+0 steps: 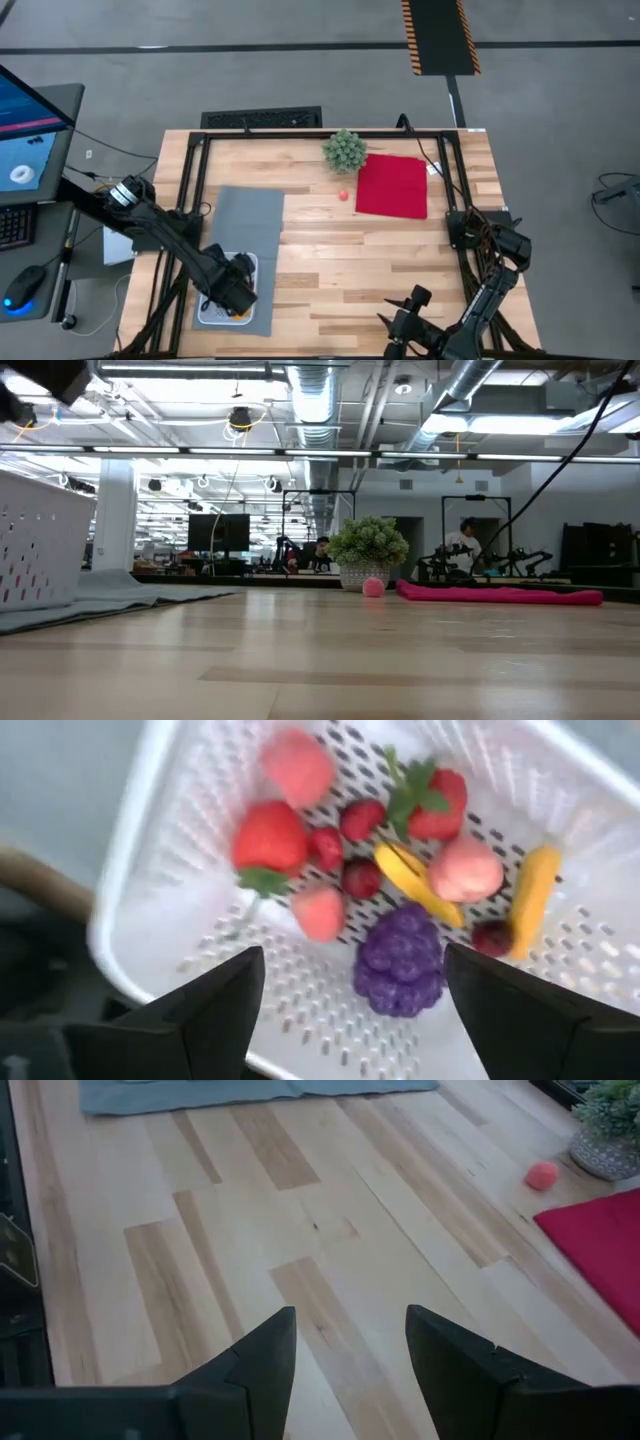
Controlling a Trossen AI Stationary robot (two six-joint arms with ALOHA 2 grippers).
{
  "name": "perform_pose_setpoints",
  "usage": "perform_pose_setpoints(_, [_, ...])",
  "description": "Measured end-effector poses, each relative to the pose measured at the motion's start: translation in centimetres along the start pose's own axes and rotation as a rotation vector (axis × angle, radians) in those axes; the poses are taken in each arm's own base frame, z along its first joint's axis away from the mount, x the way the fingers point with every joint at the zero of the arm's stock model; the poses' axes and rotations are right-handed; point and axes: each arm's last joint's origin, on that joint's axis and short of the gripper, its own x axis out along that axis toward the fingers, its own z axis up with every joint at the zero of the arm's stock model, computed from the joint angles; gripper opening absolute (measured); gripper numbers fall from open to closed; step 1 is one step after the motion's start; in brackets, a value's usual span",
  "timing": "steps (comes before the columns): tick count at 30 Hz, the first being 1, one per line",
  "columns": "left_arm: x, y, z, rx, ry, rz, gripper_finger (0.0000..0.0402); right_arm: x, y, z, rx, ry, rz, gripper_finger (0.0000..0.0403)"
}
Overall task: Pick and placing Produce into tupperware
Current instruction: Put the pink apricot into the white basket
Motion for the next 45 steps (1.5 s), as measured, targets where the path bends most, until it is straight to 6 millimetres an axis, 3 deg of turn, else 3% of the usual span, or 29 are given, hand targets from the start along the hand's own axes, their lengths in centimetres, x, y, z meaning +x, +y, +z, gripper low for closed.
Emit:
perform_pose_setpoints(5, [-2.4, 0.0, 0.3, 0.015, -0.156, 0.046, 0.0302, 2.0, -0.4, 1.6, -0.087, -0.028, -0.064, 0.0214])
perform_pose_setpoints(13, [-5.1, -1.4, 0.6, 0.142, -0.510, 0.020, 0.0302, 9.4, -3.8, 7.6, -0.247, 0.178, -0.197, 0.0214])
perform_pose_setpoints(19, [-5.2, -2.3, -2.3, 0.261, -0.755, 0.084, 0.0302, 14.8, -7.2, 10.7, -0.373, 0.376, -0.209, 0.0214])
perform_pose_setpoints(25, [-5.3, -2.8, -5.6, 0.323, -0.964, 0.085, 0.0302, 20.0, -11.7, 13.3, -0.350, 0.519, -0.219, 0.0202])
perform_pose_setpoints(31, [-5.3, -3.0, -7.2, 0.345, -1.034, 0.065, 0.0302, 24.8, -16.2, 15.4, -0.247, 0.604, -0.106, 0.0182])
perform_pose_setpoints(36, [-5.2, -3.0, -7.9, 0.339, -1.039, 0.034, 0.0302, 26.9, -19.5, 16.6, -0.223, 0.626, -0.069, 0.0167])
perform_pose_setpoints(45, [-5.1, -3.1, -8.3, 0.312, -1.023, 0.004, 0.0302, 27.3, -26.2, 19.3, -0.074, 0.640, 0.245, 0.0146])
